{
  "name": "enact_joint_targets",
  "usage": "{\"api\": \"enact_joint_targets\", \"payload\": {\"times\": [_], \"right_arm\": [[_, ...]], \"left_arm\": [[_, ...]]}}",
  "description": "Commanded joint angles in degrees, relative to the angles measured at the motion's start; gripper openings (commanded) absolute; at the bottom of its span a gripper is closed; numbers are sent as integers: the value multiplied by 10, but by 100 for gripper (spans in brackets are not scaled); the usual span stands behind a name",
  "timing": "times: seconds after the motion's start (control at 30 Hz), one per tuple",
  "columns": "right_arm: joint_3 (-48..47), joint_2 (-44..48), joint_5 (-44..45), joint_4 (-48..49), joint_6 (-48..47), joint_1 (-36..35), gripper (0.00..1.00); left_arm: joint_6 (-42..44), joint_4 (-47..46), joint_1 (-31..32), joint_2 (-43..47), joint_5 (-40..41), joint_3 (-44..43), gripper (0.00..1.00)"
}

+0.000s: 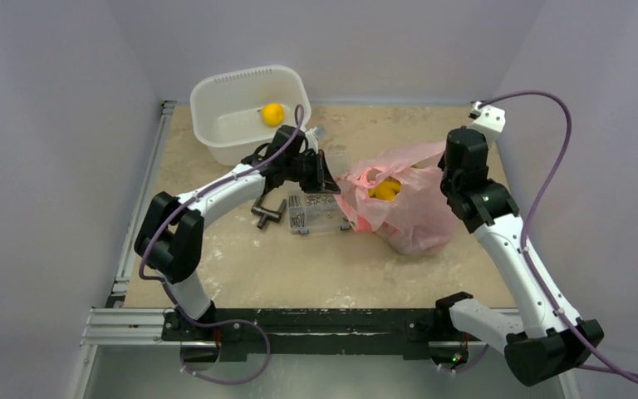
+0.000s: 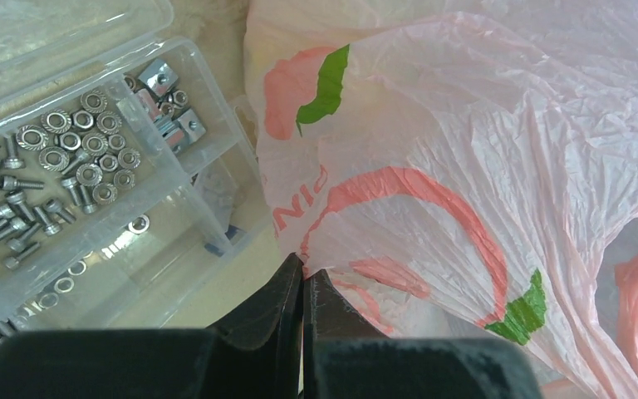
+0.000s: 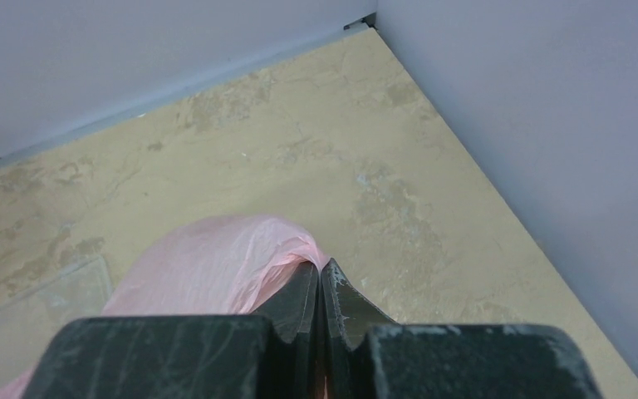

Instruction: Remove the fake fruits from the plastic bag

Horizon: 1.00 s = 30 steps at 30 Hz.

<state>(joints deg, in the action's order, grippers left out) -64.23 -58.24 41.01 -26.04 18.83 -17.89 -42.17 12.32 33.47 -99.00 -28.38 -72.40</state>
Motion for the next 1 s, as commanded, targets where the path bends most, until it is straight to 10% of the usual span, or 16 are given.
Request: {"api": "enact_joint_targets", "payload": {"times": [0.0, 0.1, 0.27, 0.6, 0.7, 0.97], "right_arm": [[-80, -38, -9, 9, -36, 8, 0], [-82, -48, -57, -4, -24, 8, 0], [-54, -42, -123, -44, 2, 8, 0], [-53, -32, -175, -106, 10, 7, 5], [-74, -39, -185, -140, 8, 8, 27], [-135, -57, -196, -290, 70, 8, 74]], "left_arm": [[16, 17, -3, 6, -20, -48, 0], [23, 30, -3, 15, -24, -58, 1], [41, 28, -2, 73, -34, -14, 59], [60, -95, 89, 268, -9, 133, 83], [57, -157, 124, 272, 9, 139, 98], [40, -228, 185, 167, -57, 70, 96]]}}
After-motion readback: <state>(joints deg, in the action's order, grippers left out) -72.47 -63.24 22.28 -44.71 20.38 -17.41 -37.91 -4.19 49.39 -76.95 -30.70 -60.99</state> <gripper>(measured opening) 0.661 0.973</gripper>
